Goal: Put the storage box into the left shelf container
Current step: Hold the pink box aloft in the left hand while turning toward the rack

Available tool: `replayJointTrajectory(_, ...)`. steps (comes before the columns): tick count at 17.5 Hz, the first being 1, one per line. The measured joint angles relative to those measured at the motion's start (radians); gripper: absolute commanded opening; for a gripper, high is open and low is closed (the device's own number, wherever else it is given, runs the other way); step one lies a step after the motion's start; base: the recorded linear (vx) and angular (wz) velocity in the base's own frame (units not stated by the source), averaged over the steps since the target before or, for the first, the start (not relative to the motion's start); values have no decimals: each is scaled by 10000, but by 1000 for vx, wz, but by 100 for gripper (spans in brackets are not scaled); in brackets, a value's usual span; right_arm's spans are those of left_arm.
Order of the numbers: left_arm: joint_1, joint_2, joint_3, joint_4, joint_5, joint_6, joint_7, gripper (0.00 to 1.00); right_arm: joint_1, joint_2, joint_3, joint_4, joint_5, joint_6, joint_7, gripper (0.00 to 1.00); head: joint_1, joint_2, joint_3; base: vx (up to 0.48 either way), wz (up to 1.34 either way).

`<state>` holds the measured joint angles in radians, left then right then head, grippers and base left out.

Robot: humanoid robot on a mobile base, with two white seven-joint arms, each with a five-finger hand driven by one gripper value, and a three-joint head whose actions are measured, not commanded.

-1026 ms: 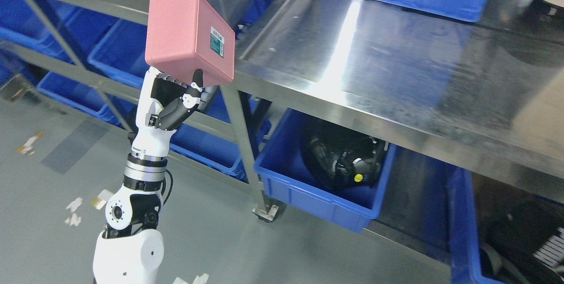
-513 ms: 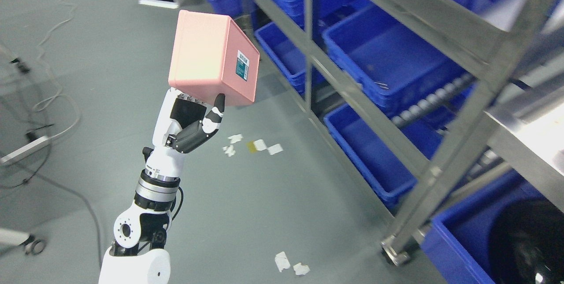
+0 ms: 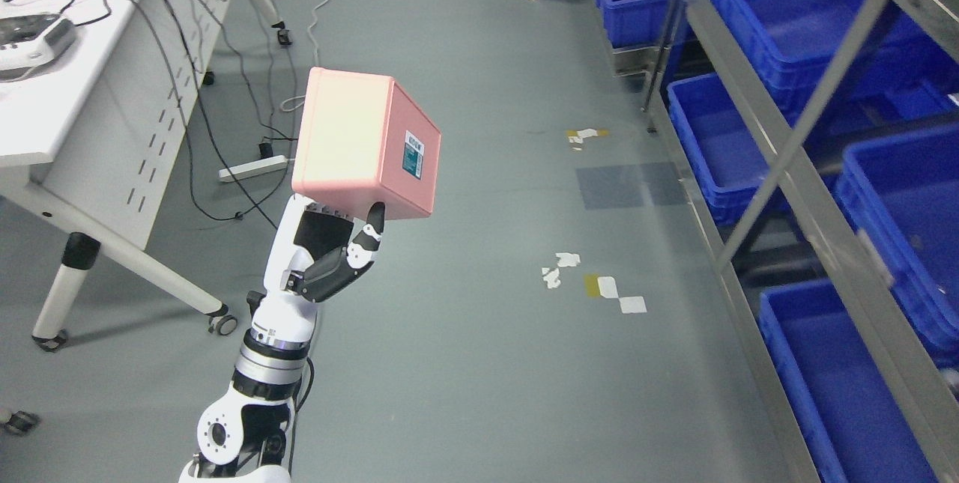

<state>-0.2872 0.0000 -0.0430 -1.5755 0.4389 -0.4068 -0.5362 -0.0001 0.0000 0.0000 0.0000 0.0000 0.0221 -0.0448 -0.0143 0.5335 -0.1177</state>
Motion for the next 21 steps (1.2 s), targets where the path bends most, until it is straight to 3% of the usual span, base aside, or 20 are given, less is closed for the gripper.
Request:
replayJointTrajectory(11,1112,-1,293,-117,6,-133,-22,2,1,0,0,0,0,0,0,100,0,0,0,440,107)
replayJointTrajectory(21,1413,-1,384,-148,35,-137,-51,3,0,0,0,0,0,0,0,100,0,0,0,574,-11)
